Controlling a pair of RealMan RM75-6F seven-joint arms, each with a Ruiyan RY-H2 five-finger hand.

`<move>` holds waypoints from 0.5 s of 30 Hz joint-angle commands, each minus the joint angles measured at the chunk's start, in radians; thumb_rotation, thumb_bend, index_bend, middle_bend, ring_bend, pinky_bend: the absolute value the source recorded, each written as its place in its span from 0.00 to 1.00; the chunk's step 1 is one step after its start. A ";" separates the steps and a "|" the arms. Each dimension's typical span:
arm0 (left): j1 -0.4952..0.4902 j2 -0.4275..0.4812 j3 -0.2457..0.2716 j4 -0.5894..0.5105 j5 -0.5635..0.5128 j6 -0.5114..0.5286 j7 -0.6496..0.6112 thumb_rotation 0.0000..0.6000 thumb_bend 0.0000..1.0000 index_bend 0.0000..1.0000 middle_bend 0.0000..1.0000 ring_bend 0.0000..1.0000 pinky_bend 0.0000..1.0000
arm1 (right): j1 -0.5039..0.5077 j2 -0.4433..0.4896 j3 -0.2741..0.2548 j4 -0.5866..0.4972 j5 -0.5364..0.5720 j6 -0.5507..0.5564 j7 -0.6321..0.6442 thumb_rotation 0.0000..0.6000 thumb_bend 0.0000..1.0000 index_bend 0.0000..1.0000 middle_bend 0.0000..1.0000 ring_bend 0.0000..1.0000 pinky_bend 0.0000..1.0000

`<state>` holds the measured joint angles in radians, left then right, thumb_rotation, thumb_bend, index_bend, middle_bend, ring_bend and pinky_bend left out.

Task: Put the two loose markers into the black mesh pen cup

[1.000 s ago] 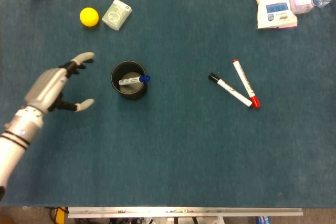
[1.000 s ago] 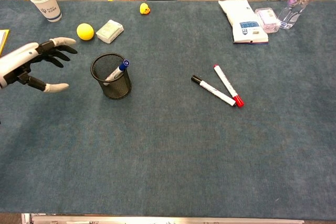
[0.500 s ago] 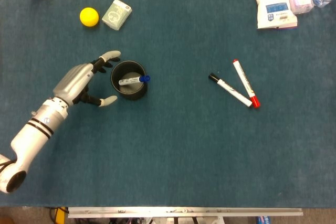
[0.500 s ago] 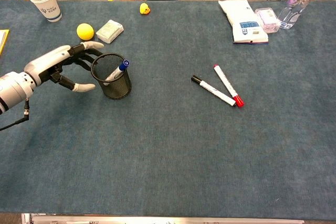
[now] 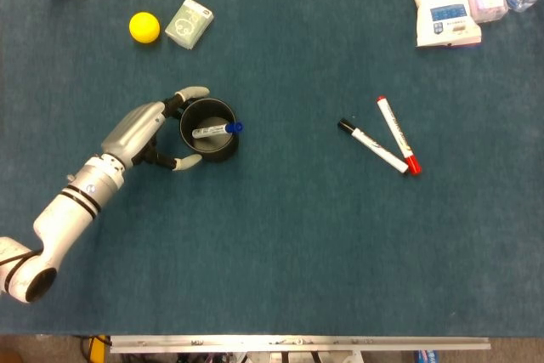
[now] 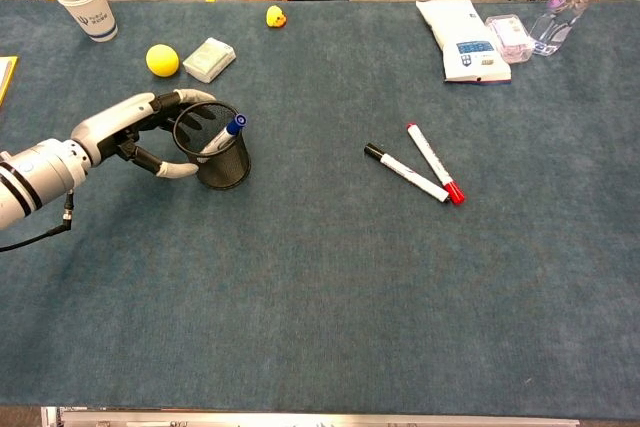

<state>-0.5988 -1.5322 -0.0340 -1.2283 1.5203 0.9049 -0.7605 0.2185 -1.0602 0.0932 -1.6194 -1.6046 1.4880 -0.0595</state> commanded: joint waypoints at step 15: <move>-0.033 -0.041 -0.006 0.009 -0.040 -0.042 -0.035 1.00 0.22 0.19 0.25 0.23 0.27 | -0.002 -0.001 0.005 0.022 0.001 0.004 0.029 1.00 0.17 0.43 0.34 0.23 0.25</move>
<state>-0.6314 -1.5714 -0.0391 -1.2204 1.4818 0.8644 -0.7940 0.2168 -1.0613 0.0977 -1.5975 -1.6034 1.4917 -0.0305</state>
